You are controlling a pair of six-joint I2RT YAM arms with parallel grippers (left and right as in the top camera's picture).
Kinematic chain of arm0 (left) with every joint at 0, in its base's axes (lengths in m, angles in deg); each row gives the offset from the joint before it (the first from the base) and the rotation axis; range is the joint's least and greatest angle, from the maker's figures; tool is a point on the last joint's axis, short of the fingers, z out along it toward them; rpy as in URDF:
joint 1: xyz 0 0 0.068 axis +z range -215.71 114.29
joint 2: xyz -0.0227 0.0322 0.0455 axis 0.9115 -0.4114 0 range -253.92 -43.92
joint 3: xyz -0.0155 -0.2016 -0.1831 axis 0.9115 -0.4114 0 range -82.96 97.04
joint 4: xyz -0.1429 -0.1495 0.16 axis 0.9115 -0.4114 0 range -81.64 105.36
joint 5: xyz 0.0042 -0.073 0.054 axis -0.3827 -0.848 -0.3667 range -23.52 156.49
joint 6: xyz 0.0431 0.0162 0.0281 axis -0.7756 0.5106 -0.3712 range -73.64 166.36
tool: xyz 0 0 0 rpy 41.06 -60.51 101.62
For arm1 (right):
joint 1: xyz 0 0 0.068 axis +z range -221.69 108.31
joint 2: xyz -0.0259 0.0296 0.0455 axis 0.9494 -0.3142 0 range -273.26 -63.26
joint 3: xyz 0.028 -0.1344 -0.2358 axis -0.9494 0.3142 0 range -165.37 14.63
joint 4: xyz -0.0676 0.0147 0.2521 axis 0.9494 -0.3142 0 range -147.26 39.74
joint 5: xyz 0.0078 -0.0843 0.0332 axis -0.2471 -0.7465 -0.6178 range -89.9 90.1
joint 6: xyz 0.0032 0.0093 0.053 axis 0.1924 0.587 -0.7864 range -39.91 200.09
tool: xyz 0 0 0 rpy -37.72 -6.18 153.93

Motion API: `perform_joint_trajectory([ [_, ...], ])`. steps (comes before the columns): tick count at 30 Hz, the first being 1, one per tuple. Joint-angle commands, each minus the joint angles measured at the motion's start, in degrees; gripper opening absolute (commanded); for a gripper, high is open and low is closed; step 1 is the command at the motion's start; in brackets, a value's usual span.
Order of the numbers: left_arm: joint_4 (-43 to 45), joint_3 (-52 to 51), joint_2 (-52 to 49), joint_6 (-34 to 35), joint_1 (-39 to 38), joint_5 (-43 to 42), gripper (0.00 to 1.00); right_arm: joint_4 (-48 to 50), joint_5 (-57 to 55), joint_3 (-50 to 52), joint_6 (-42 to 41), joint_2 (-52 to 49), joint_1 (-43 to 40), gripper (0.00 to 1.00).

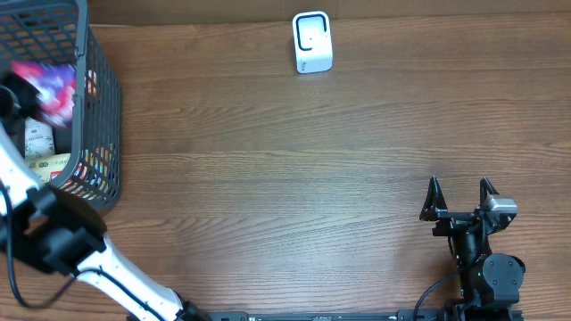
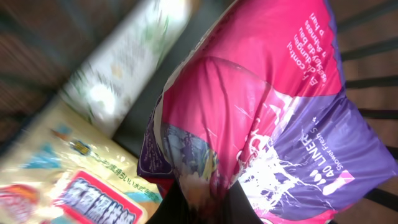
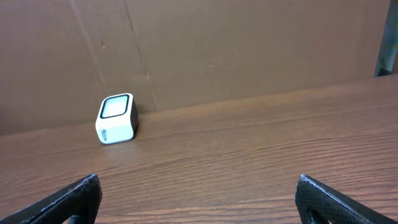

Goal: Scan the item barcode
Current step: 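Grasp the red-purple snack bag and carry it to the table centre, then release the snack bag on the table and withdraw the left gripper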

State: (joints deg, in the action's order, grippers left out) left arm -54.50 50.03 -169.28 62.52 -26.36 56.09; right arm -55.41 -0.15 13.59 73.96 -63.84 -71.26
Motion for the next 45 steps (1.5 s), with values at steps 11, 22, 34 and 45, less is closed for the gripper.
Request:
perform_joint_trajectory([
  [11, -3.5, 6.0, 29.7, -1.7, -6.3, -25.5, 0.04, 0.3, -0.1, 0.6, 0.2, 0.4, 0.2, 1.00],
  [22, -15.6, -3.8, 28.9, -17.7, -33.1, -13.2, 0.04, 0.3, -0.1, 0.6, 0.2, 0.4, 0.2, 1.00],
  [34, 15.0, -49.3, 28.9, -14.1, -62.5, -7.0, 0.04, 0.3, -0.1, 0.6, 0.2, 0.4, 0.2, 1.00],
  [45, 38.4, -67.1, 25.8, -5.0, -69.9, 9.1, 0.94, 0.3, 0.3, 0.6, 0.1, 0.4, 0.2, 1.00],
])
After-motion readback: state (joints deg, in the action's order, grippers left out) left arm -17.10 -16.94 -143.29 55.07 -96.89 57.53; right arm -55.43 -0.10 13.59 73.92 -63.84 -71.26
